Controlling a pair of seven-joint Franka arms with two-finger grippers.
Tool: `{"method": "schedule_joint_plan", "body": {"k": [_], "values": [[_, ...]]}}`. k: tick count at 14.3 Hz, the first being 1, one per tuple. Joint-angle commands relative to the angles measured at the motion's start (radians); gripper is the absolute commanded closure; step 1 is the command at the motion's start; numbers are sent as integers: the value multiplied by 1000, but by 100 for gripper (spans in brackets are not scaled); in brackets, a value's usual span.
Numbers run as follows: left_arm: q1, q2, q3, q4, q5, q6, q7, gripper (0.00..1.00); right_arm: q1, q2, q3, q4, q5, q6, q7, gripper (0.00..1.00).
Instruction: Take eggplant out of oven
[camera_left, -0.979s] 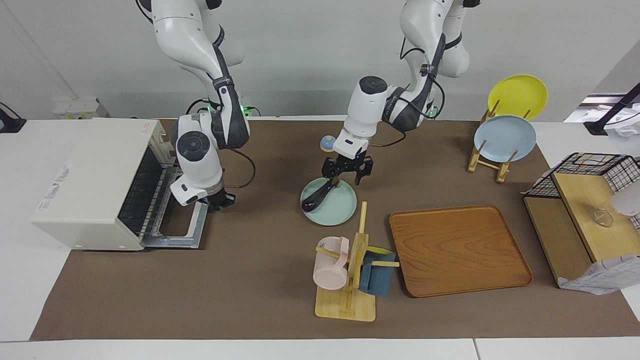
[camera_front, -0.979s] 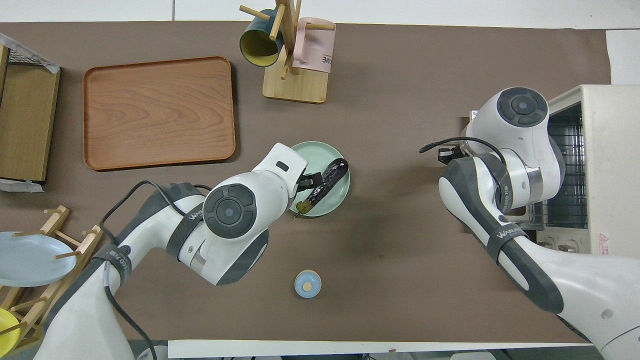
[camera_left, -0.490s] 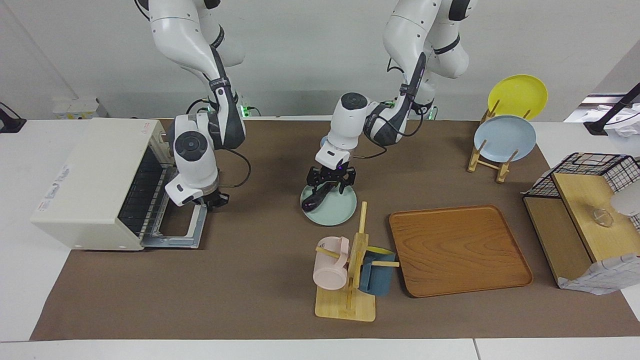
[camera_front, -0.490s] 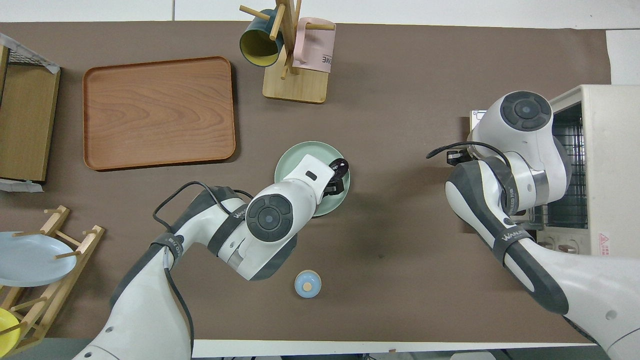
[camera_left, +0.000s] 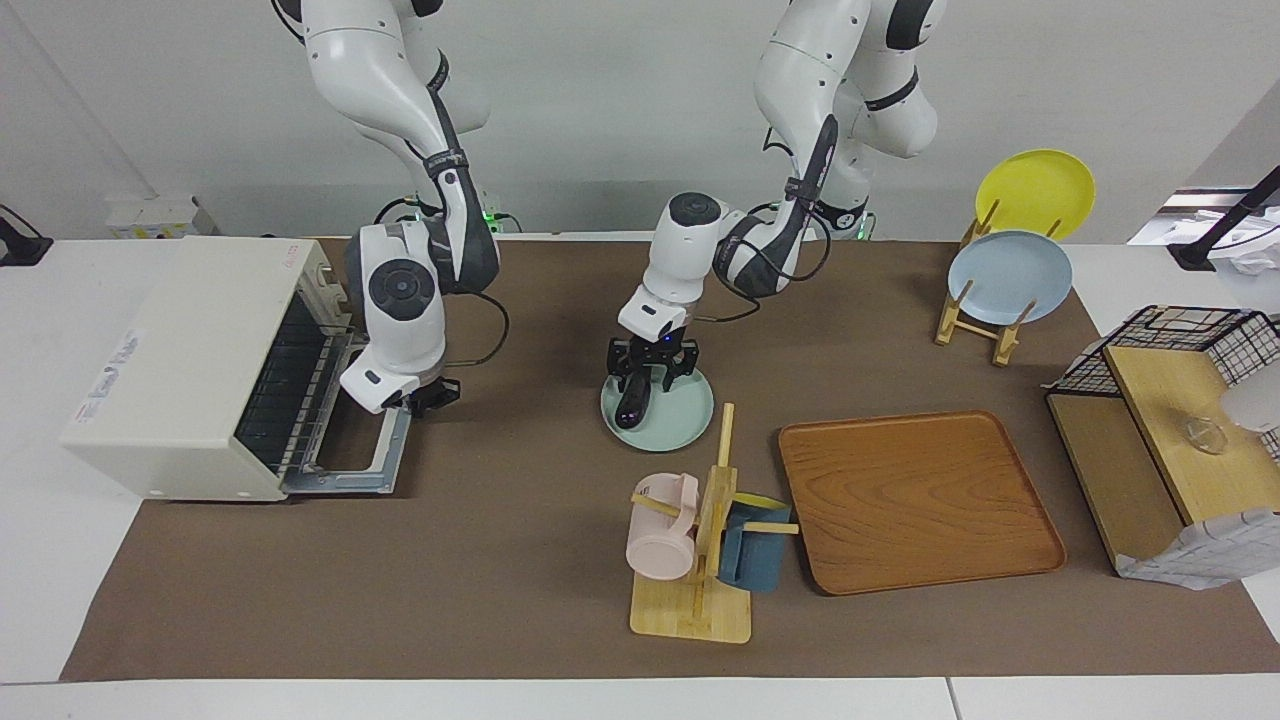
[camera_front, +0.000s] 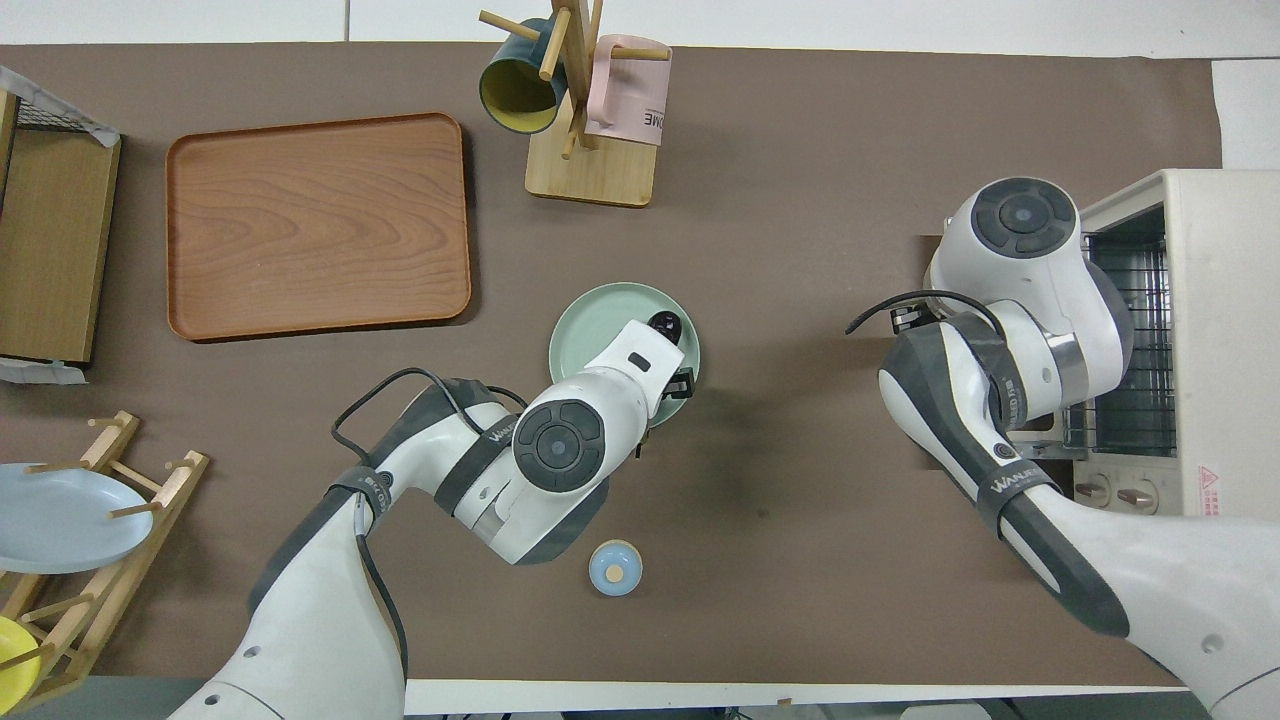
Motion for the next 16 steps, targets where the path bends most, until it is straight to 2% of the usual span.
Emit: {"method": "schedule_joint_plan", "body": {"k": [1, 4, 5, 6, 7, 8, 11, 13, 15, 16], "values": [[-6, 8, 11, 39, -6, -57, -8, 83, -109, -63, -20, 76, -70, -119, -192, 96], [4, -7, 14, 84, -24, -145, -28, 97, -201, -115, -20, 76, -57, -147, -317, 94], [17, -22, 21, 90, -41, -177, -37, 99, -225, -127, -18, 87, -25, -159, -334, 76], [49, -45, 22, 91, -43, -211, -33, 99, -230, -143, -21, 113, 46, -188, -331, 41], [97, -65, 22, 91, -41, -251, -22, 99, -236, -158, -23, 148, 125, -225, -330, 0], [141, -79, 24, 93, -38, -290, -7, 99, -239, -178, -24, 192, 189, -264, -327, 0], [368, -67, 25, 143, -15, -361, 209, 98, -241, -216, -26, 338, 254, -405, -325, 0], [488, -52, 27, 144, 8, -325, 350, 98, -252, -247, -29, 407, 286, -517, -325, 0], [606, -41, 27, 133, 14, -260, 498, 98, -259, -258, -26, 430, 274, -535, -327, 0], [635, -38, 28, 133, 15, -248, 532, 94, -264, -253, -28, 446, 276, -547, -327, 0]]}}
